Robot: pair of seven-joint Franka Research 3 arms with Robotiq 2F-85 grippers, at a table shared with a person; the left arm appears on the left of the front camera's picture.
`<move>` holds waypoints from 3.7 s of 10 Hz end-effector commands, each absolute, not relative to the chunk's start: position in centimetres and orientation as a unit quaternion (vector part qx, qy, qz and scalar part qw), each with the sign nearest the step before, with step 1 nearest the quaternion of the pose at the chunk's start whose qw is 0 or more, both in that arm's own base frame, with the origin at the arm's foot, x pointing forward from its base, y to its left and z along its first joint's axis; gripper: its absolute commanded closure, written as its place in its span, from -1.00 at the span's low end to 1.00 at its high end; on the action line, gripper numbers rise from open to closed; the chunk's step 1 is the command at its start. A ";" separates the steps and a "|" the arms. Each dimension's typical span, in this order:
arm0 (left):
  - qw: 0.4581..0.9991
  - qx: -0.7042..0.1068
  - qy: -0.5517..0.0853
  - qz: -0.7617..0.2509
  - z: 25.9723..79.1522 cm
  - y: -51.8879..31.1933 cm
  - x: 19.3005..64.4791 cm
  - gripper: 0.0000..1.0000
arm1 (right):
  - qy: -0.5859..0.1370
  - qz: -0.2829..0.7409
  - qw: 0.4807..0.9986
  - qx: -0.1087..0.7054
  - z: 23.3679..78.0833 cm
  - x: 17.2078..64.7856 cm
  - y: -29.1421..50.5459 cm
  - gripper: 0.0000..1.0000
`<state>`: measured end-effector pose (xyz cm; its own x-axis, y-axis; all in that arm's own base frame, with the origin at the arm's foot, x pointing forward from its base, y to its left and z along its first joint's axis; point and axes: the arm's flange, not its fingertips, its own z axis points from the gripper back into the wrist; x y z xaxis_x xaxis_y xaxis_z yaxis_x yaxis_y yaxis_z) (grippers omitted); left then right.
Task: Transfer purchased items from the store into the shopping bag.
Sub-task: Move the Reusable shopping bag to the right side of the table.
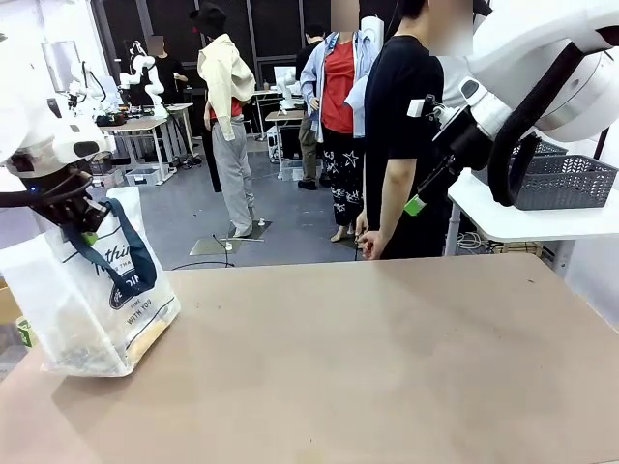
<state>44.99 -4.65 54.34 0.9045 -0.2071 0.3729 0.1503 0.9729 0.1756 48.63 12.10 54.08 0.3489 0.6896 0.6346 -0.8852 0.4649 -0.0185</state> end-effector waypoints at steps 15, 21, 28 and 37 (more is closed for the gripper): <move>0.974 0.078 -0.190 -0.091 54.1 -4.7 44.9 -0.82 | -0.291 0.484 0.809 0.160 54.2 48.7 12.2 -1.00; 0.972 0.088 -0.196 -0.098 55.5 -5.3 44.1 -1.00 | -0.291 0.484 0.809 0.160 54.2 48.7 12.2 -1.00; 0.960 0.098 -0.227 -0.129 59.6 -6.2 43.1 -1.00 | -0.291 0.484 0.809 0.160 54.2 48.7 12.2 -1.00; 0.841 -0.129 -0.276 -0.448 59.6 -15.1 49.2 -1.00 | -0.291 0.484 0.809 0.160 54.2 48.7 12.2 -1.00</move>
<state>48.30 -15.85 59.68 0.5121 -0.6743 0.5321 0.7677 0.6371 0.0685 48.63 12.12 54.09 0.3487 0.6897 0.6346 -0.8853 0.4647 -0.0186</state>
